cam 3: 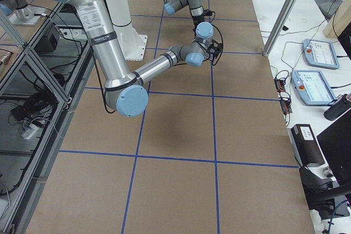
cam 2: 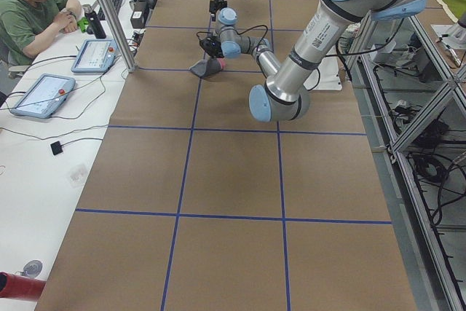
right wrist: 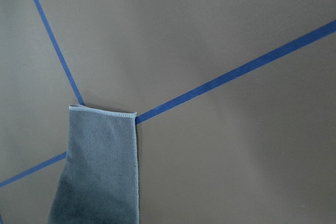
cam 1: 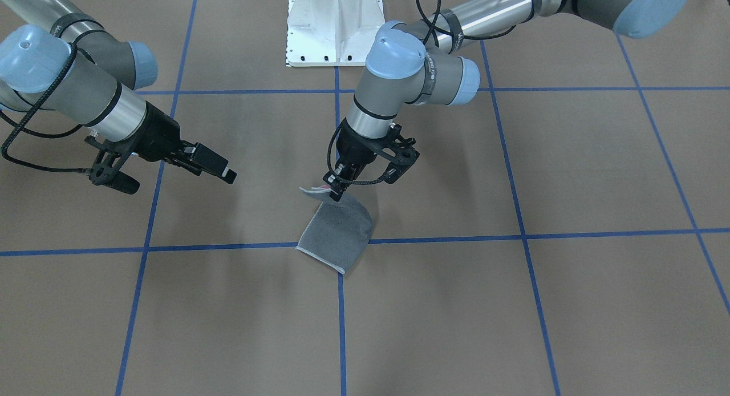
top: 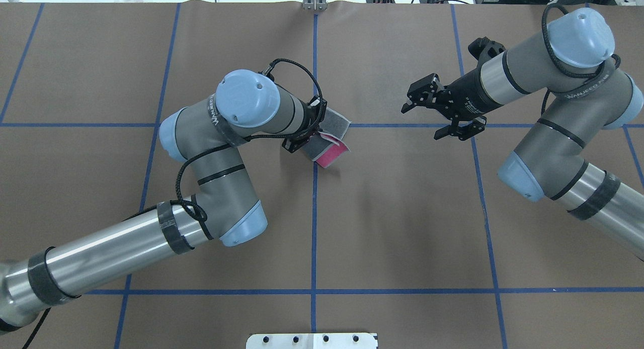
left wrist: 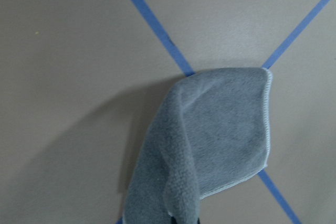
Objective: Fold towel twice with both arms
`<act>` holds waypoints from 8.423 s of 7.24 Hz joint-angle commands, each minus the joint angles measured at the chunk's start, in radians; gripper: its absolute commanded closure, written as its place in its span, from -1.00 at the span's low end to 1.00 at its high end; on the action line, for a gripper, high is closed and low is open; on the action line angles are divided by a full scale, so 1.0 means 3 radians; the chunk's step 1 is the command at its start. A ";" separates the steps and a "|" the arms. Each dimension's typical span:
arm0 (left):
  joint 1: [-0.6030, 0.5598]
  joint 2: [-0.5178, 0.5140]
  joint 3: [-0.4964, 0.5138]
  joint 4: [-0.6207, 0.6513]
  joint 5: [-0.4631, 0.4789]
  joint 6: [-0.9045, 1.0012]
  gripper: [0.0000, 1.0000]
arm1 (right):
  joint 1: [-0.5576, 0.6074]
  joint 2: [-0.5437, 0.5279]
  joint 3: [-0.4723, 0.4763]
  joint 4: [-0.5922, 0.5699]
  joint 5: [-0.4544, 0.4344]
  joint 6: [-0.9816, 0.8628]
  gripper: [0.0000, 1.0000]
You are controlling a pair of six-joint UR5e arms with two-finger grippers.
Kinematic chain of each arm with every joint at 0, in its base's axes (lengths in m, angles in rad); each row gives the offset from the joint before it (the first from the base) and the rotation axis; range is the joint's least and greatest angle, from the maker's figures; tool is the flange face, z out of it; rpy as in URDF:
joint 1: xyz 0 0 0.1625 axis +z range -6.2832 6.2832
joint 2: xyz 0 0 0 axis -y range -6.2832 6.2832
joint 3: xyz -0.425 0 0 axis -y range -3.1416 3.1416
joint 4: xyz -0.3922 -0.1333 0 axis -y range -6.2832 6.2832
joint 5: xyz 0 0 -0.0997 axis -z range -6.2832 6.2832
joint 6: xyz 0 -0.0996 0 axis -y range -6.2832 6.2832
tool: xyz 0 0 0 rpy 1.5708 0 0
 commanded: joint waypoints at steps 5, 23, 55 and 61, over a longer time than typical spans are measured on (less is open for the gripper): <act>-0.0110 -0.0340 0.0793 -0.0378 -0.0002 0.0019 1.00 | 0.0005 0.0000 -0.0019 -0.0005 -0.0005 -0.0005 -1.00; -0.1069 0.0521 0.0213 -0.0527 -0.1318 0.1207 -1.00 | -0.0041 0.0479 -0.0289 -0.0005 -0.0194 -0.0102 -1.00; -0.1490 0.1317 -0.0255 -0.0552 -0.1628 0.2218 -1.00 | -0.0741 0.2235 -0.2556 0.0348 -0.1576 -0.0097 1.00; -0.1490 0.1307 -0.0240 -0.0552 -0.1623 0.2213 -1.00 | -0.0859 0.2019 -0.2314 0.0133 -0.1514 -0.0102 1.00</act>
